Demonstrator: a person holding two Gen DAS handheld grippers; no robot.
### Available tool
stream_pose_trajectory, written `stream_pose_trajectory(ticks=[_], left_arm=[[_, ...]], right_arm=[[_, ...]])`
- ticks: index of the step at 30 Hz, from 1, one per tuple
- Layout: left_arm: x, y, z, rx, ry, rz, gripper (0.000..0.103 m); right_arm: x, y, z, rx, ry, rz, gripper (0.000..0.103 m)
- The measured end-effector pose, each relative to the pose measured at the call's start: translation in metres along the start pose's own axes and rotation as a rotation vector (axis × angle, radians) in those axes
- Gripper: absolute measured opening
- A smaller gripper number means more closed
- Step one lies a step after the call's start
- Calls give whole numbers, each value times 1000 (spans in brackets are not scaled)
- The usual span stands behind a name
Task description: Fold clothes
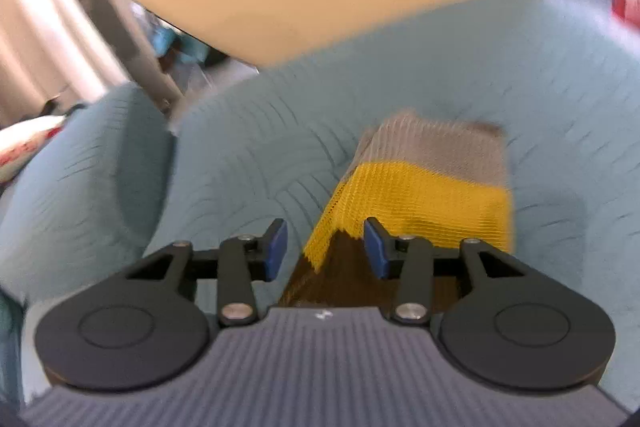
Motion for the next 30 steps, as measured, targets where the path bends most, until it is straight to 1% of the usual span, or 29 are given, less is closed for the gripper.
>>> stream_pose_trajectory(ticks=[2,3,4,5,6,7,8,9,10,11,12,13,14,15,16,17,19,21,22,23,24,25,26,27,28,30], left_arm=[[-1,0,-4,0,-11,16,103],[-2,0,-6,1,-17,25,103],[-5,1,-9,-2,-25,36,103],[-9,0,-10,-4,-31,42,103],[-11,0,-10,-6,-38,46,103],[-15,2,-12,-11,-50,51,103],[-17,3,-11,-16,-51,46,103],[-19,5,-11,-23,-47,37,103],[-22,8,-11,-37,-24,13,103],[-25,9,-13,-45,-7,4,102],[-28,9,-25,-44,14,-1,102],[-31,8,-36,-39,33,-5,102],[-34,9,-47,-25,44,-5,103],[-38,10,-52,-21,50,1,103],[-44,16,-65,-18,60,27,103],[-50,22,-77,-16,67,54,103],[-64,37,-87,-33,63,86,103],[-76,50,-90,-58,71,93,103],[-85,63,-89,-85,74,87,103],[-90,69,-86,-103,73,82,103],[-96,77,-83,-123,72,74,102],[-102,88,-79,-145,79,55,102],[-104,93,-75,-153,97,33,102],[-106,98,-71,-163,124,2,102],[-107,105,-67,-176,185,-69,102],[-108,112,-65,-186,272,-168,102]], right_arm=[[5,39,-27,-31,-12,0,69],[12,74,-39,-67,-16,16,69],[13,90,-42,-83,-16,23,69],[16,103,-43,-96,-13,29,70],[24,133,-28,-141,3,29,71],[32,163,-14,-185,18,27,70],[31,165,-18,-150,32,-17,74],[30,167,-23,-116,45,-61,74],[29,168,-28,-82,58,-102,74],[27,168,-47,-63,30,-55,74],[24,167,-65,-45,3,-9,75],[19,164,-71,-41,-8,-2,75],[16,172,-104,-20,-62,30,75],[15,180,-118,-20,-49,35,75],[10,184,-121,-23,-44,38,75],[11,196,-128,-31,-52,48,75],[13,220,-144,-49,-70,67,75],[16,241,-146,-55,-96,96,75],[18,252,-147,-59,-109,112,75],[24,271,-145,-75,-133,179,75],[23,277,-142,-81,-154,211,75],[23,282,-138,-87,-174,243,75],[26,289,-135,-71,-201,280,75],[25,292,-137,-62,-203,283,75],[25,294,-140,-24,-218,297,76],[24,293,-138,-24,-237,328,77]])
Point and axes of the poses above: each gripper's, at about its wrist camera, not at the fingertips, and z roughly the way its jaws point, x to its right, y to its underside, the point moved 9 cm from there along z, roughly the way its jaws point, and after that the axes turned 8 degrees about z, right-handed, at the moved point
